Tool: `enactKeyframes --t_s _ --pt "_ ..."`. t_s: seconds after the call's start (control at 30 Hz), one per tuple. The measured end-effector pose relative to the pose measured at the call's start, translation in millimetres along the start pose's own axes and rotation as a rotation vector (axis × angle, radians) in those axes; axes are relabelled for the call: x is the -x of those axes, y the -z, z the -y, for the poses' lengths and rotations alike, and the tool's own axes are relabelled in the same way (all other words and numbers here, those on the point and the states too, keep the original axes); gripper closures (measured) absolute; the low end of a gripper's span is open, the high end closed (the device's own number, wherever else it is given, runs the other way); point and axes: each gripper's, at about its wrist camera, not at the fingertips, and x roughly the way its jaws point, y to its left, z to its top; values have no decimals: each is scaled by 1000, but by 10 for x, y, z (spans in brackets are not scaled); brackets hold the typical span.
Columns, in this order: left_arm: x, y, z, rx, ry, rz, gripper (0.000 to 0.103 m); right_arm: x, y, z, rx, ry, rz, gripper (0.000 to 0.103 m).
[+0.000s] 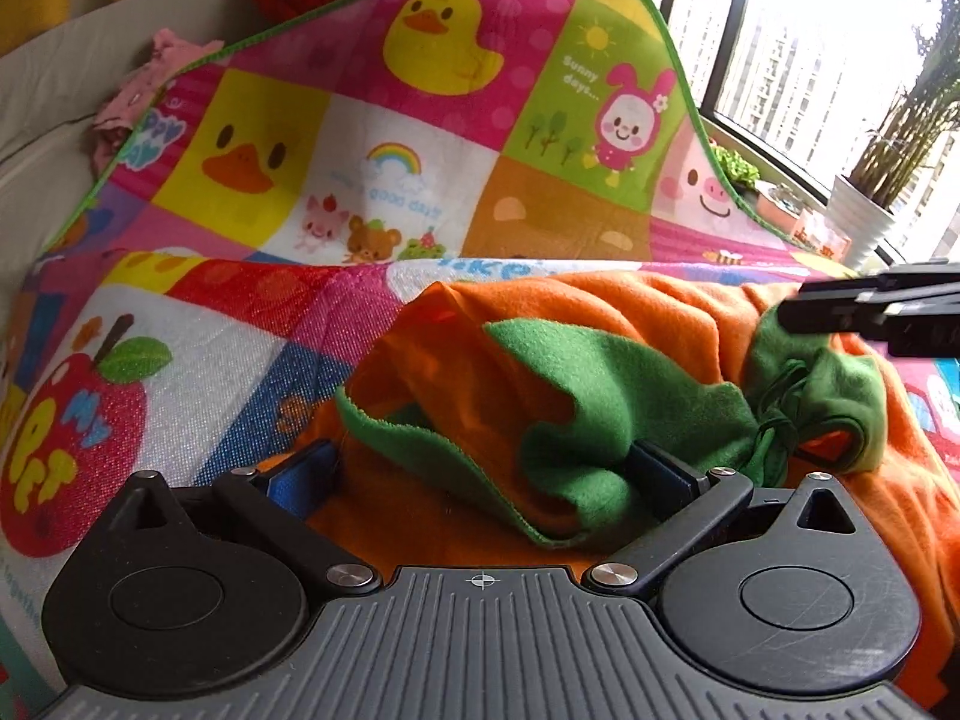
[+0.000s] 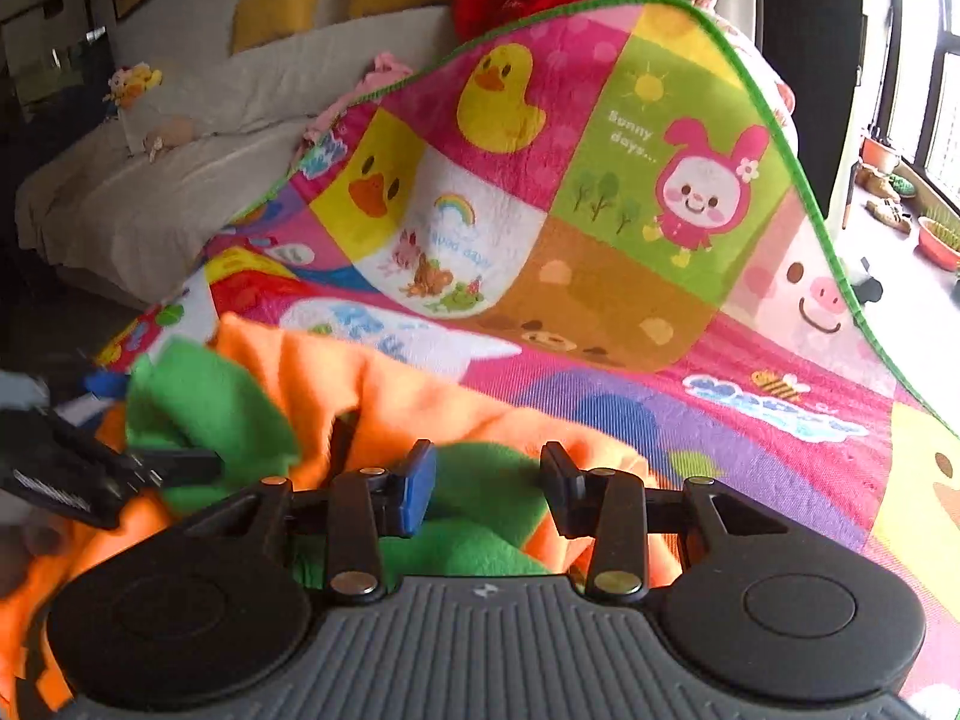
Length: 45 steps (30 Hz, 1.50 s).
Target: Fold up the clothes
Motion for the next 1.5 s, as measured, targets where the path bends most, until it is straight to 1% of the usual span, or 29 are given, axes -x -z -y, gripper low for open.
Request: enactKeyframes --t_s 0.03,0.1,0.13,0.17,0.2,0.27,0.3,0.33,0.37,0.4,0.47,0.6,0.77,0.8,0.9,0.93,0.97,1.0,1.03,1.13,1.23,1.27,1.33,1.4,1.5 --pt "109 -47 -10 13 29 37 0 -48 64 -13 5 2 -9 64" --pt "326 -143 -29 40 87 111 0 -42 119 -21 13 -1 7 64" --pt "410 -201 -33 61 127 140 0 -32 116 -12 7 -6 5 64" --pt "456 -264 -33 95 184 158 0 -24 113 -7 4 -9 1 64" --pt "442 -306 -31 131 248 153 0 -16 108 -5 6 -10 0 64" --pt "276 -353 -12 206 385 92 0 3 100 -2 12 -10 -2 65" --pt "167 -338 -1 238 423 64 0 29 91 8 13 -10 4 65" --pt "66 -309 11 256 434 39 0 64 79 24 11 -10 12 65" --pt "-28 -268 25 260 427 13 0 105 58 43 7 -10 25 65" --pt "-147 -204 37 257 403 -24 0 150 17 71 1 -14 43 65" --pt "-275 -116 49 243 373 -67 0 178 -113 104 1 -20 72 65" --pt "-265 -76 148 162 335 -58 0 -40 -379 59 48 -34 72 65" --pt "-230 -19 152 114 333 -40 0 -465 -387 -49 127 -48 -9 60" --pt "-221 -9 150 108 334 -35 0 -506 -377 -51 129 -53 -9 59" --pt "-180 -18 138 114 331 -32 0 -488 -337 54 53 -102 -18 60" --pt "-131 -27 127 117 328 -29 0 -433 -310 40 55 -107 -13 69" --pt "-77 -37 116 120 325 -23 0 -351 -274 -5 77 -105 -3 76" --pt "24 -61 101 116 321 3 0 -269 -239 -51 98 -102 7 88" --pt "122 -84 79 113 314 32 0 -186 -203 -96 119 -99 18 92" --pt "420 -178 -23 130 290 118 0 182 -88 -237 168 -108 71 97" --pt "668 -261 -118 153 262 177 0 682 37 -366 187 -128 139 97" --pt "729 -267 -132 161 262 188 0 810 93 -404 190 -135 148 97" --pt "833 -267 -144 174 272 204 0 982 263 -490 202 -151 131 97" --pt "904 -236 -106 177 297 204 0 1043 451 -578 213 -167 94 97" --pt "953 -93 45 143 311 175 0 1035 770 -715 223 -185 35 97"
